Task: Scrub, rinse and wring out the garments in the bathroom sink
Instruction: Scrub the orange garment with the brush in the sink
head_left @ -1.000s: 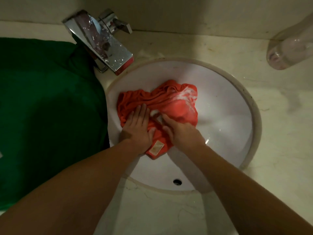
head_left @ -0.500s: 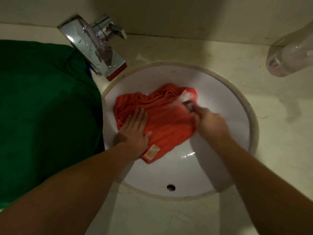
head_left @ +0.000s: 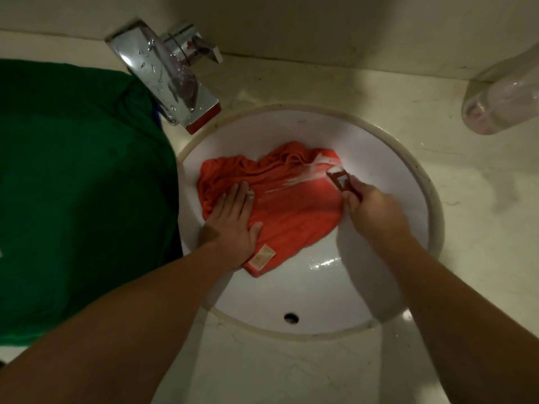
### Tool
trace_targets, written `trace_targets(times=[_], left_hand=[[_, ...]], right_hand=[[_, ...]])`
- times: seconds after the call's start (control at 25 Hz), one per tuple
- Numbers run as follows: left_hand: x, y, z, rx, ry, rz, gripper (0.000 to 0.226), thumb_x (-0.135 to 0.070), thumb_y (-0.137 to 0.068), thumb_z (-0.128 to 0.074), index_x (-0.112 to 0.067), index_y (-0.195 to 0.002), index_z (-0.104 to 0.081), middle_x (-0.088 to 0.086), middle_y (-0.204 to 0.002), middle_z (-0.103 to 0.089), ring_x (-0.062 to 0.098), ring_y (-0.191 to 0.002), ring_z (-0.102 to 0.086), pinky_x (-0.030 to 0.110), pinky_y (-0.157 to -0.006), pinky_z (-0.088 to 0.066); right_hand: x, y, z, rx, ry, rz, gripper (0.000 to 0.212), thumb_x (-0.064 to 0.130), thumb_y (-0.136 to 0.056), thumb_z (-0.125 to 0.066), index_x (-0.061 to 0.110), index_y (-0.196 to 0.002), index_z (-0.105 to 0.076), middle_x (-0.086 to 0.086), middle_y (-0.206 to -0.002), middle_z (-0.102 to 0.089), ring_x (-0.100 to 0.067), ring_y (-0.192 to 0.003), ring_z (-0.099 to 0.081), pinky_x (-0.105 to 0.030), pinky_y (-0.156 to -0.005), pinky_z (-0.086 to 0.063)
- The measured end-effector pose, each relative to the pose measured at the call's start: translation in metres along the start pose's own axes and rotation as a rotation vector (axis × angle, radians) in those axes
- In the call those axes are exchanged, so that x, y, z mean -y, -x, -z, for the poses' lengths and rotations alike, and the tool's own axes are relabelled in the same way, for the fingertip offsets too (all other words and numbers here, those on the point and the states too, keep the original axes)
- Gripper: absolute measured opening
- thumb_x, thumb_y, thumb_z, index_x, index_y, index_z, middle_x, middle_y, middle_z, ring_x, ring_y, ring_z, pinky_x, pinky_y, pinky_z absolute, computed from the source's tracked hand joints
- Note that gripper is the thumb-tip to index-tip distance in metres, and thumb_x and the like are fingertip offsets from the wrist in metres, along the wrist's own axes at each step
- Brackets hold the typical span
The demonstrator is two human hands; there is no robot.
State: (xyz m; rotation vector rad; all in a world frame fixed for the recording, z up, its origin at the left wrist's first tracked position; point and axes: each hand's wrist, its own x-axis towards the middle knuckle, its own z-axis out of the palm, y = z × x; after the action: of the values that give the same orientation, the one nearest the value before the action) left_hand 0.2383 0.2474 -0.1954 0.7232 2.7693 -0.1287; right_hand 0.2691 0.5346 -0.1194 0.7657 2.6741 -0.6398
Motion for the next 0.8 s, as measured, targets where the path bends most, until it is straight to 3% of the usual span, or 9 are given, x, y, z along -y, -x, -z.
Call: trace_targets(times=[0.08,0.16,0.24,0.36,0.44,0.48,0.6,0.68,0.8], left_hand=[[-0.001,0.001,0.0,0.003,0.009,0.012,0.078,-0.053,-0.097,-0.011,-0.006,-0.159,-0.018,0.015,-0.168,-0.011,0.028,-0.156,-0.01,0.042,-0.126,-0.01],[-0.002,0.0,0.001,0.011,0.015,0.015,0.078,-0.052,-0.097,-0.012,-0.005,-0.159,-0.02,0.016,-0.167,-0.013,0.029,-0.156,-0.012,0.043,-0.126,-0.011],[-0.002,0.0,0.001,0.007,0.045,0.006,0.077,-0.051,-0.097,-0.016,-0.004,-0.158,-0.025,0.017,-0.166,-0.017,0.03,-0.155,-0.015,0.044,-0.125,-0.013],[-0.008,0.001,0.0,-0.006,0.072,0.003,0.077,-0.051,-0.097,-0.023,-0.003,-0.156,-0.03,0.019,-0.165,-0.021,0.032,-0.154,-0.019,0.045,-0.124,-0.014],[-0.016,0.006,0.002,0.019,0.057,0.008,0.079,-0.053,-0.096,-0.021,-0.004,-0.159,-0.023,0.019,-0.167,-0.013,0.032,-0.155,-0.013,0.045,-0.125,-0.009],[-0.018,0.007,0.004,0.033,0.034,-0.003,0.081,-0.055,-0.096,-0.016,-0.005,-0.16,-0.015,0.019,-0.168,-0.006,0.032,-0.156,-0.006,0.045,-0.125,-0.005],[-0.013,0.011,0.008,0.086,-0.011,-0.044,0.085,-0.056,-0.09,0.004,-0.008,-0.16,0.002,0.017,-0.168,0.01,0.03,-0.155,0.009,0.043,-0.125,0.006],[-0.008,0.014,0.009,0.082,-0.037,-0.086,0.086,-0.057,-0.089,0.007,-0.01,-0.16,0.002,0.015,-0.168,0.012,0.03,-0.155,0.012,0.043,-0.124,0.009],[-0.005,0.015,0.01,0.122,-0.073,-0.186,0.079,-0.057,-0.097,-0.001,-0.011,-0.16,0.005,0.014,-0.168,0.013,0.029,-0.155,0.012,0.042,-0.123,0.01]], right_hand=[[0.012,0.011,-0.006,0.006,0.004,0.071,0.046,0.039,-0.104,-0.052,0.034,-0.15,-0.049,-0.018,-0.13,-0.065,-0.044,-0.114,-0.062,-0.046,-0.095,-0.049],[0.039,0.042,-0.03,0.151,0.038,0.284,0.047,0.048,-0.105,-0.045,0.041,-0.151,-0.043,-0.016,-0.131,-0.065,-0.043,-0.11,-0.065,-0.046,-0.091,-0.053],[0.038,0.062,-0.038,0.278,0.113,0.361,0.047,0.056,-0.105,-0.037,0.047,-0.151,-0.038,-0.014,-0.131,-0.065,-0.042,-0.11,-0.065,-0.045,-0.09,-0.053],[0.005,0.035,-0.013,0.089,0.087,0.099,0.044,0.05,-0.105,-0.044,0.043,-0.148,-0.046,-0.014,-0.131,-0.064,-0.043,-0.112,-0.062,-0.045,-0.09,-0.048],[0.005,0.022,-0.003,-0.008,0.043,-0.075,0.045,0.041,-0.104,-0.048,0.036,-0.149,-0.048,-0.018,-0.131,-0.065,-0.045,-0.116,-0.059,-0.046,-0.096,-0.047],[0.017,0.022,-0.008,-0.017,0.016,-0.054,0.046,0.04,-0.104,-0.048,0.035,-0.149,-0.049,-0.019,-0.131,-0.065,-0.045,-0.117,-0.059,-0.046,-0.097,-0.047],[0.063,0.04,-0.048,0.12,-0.03,0.332,0.046,0.049,-0.103,-0.042,0.041,-0.149,-0.046,-0.014,-0.135,-0.064,-0.041,-0.118,-0.062,-0.045,-0.099,-0.051],[0.055,0.04,-0.047,0.209,0.067,0.43,0.048,0.055,-0.103,-0.036,0.044,-0.149,-0.045,-0.011,-0.134,-0.065,-0.039,-0.117,-0.063,-0.043,-0.098,-0.051],[0.007,0.004,-0.006,0.082,0.127,0.121,0.044,0.047,-0.104,-0.048,0.039,-0.147,-0.05,-0.019,-0.13,-0.065,-0.044,-0.116,-0.061,-0.045,-0.096,-0.048]])
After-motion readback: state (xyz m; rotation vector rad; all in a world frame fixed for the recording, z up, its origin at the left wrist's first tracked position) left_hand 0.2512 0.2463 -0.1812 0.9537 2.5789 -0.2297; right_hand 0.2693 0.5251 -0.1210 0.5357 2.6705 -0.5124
